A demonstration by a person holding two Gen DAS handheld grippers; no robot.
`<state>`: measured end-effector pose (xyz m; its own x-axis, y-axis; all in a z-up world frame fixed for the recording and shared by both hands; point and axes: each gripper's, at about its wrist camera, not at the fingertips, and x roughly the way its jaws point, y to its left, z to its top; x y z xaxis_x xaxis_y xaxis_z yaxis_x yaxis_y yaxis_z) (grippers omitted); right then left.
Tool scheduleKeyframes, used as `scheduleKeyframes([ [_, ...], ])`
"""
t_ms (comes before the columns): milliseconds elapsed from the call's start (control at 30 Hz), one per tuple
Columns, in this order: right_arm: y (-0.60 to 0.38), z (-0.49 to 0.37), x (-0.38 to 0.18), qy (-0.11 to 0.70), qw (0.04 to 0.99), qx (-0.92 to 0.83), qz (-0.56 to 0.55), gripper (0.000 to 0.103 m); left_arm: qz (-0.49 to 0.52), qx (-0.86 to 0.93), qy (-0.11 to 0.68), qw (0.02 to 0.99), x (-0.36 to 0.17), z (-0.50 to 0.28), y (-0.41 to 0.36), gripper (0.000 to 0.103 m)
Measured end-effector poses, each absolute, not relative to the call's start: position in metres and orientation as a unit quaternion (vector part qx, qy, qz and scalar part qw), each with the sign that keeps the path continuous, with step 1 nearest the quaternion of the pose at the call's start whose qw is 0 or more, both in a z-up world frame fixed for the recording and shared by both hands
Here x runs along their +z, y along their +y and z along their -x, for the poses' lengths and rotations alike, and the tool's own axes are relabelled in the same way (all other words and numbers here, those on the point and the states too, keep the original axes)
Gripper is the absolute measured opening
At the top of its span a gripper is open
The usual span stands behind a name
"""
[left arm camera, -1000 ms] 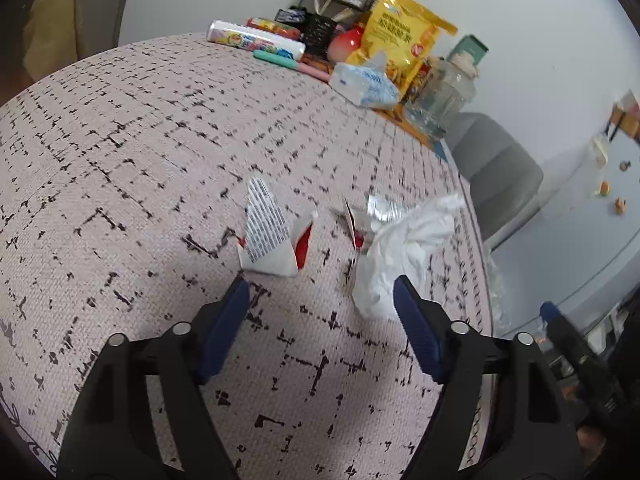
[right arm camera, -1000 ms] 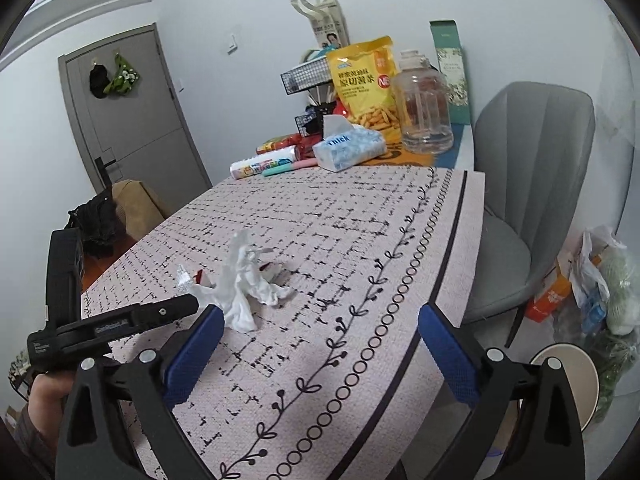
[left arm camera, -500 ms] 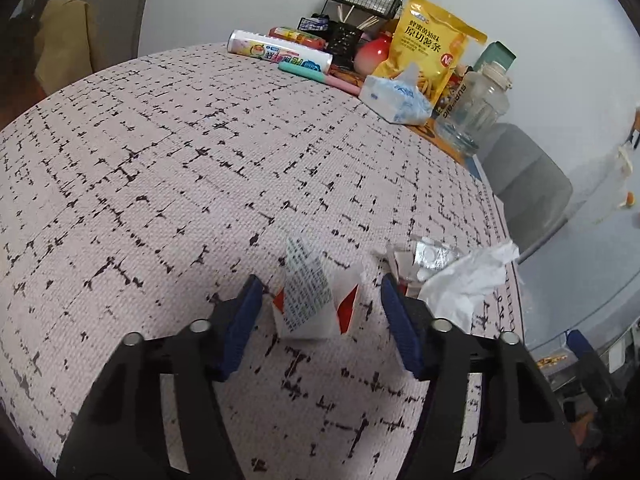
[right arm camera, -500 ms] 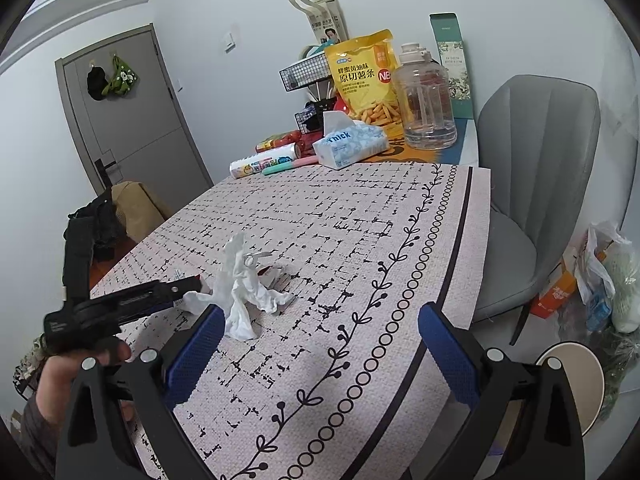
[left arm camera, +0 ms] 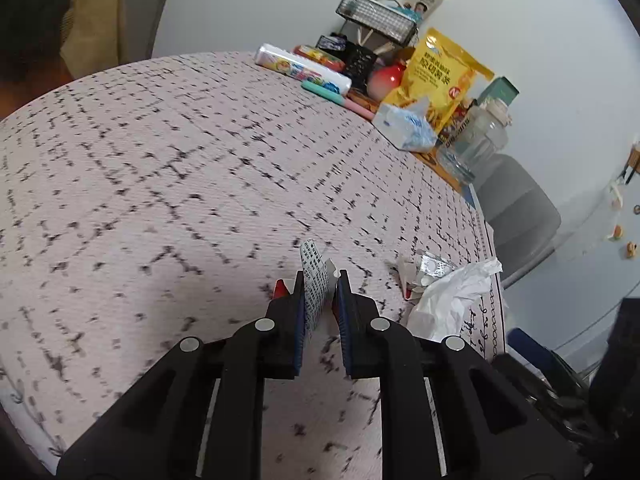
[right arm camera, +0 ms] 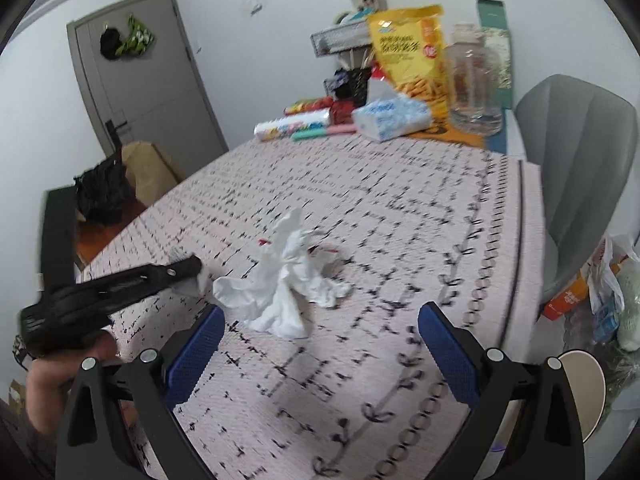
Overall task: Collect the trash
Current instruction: 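Grasp the folded red-and-white paper with the left tool while the right tool grasps the white tissue, then carry the folded paper and tissue over the beige bin with both tools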
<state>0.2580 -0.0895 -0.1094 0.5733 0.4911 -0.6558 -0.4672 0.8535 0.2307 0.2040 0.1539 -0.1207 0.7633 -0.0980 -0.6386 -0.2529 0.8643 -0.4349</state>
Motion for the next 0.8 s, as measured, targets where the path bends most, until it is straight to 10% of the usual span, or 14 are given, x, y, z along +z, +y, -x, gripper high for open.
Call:
scheduleKeyframes([
  [367, -0.022, -0.269, -0.126, 0.403, 0.879, 0.252, 0.038, 0.093, 0.276, 0.071, 0.321, 0.903, -0.119, -0.176, 0.190, 0.015],
  [600, -0.011, -0.271, -0.138, 0.442, 0.852, 0.271, 0.071, 0.016, 0.271, 0.076, 0.313, 0.907, -0.112, -0.170, 0.186, 0.015],
  [800, -0.027, -0.251, -0.122, 0.417, 0.855, 0.303, 0.052, 0.007, 0.257, 0.056, 0.312, 0.913, -0.101, -0.172, 0.165, 0.015],
])
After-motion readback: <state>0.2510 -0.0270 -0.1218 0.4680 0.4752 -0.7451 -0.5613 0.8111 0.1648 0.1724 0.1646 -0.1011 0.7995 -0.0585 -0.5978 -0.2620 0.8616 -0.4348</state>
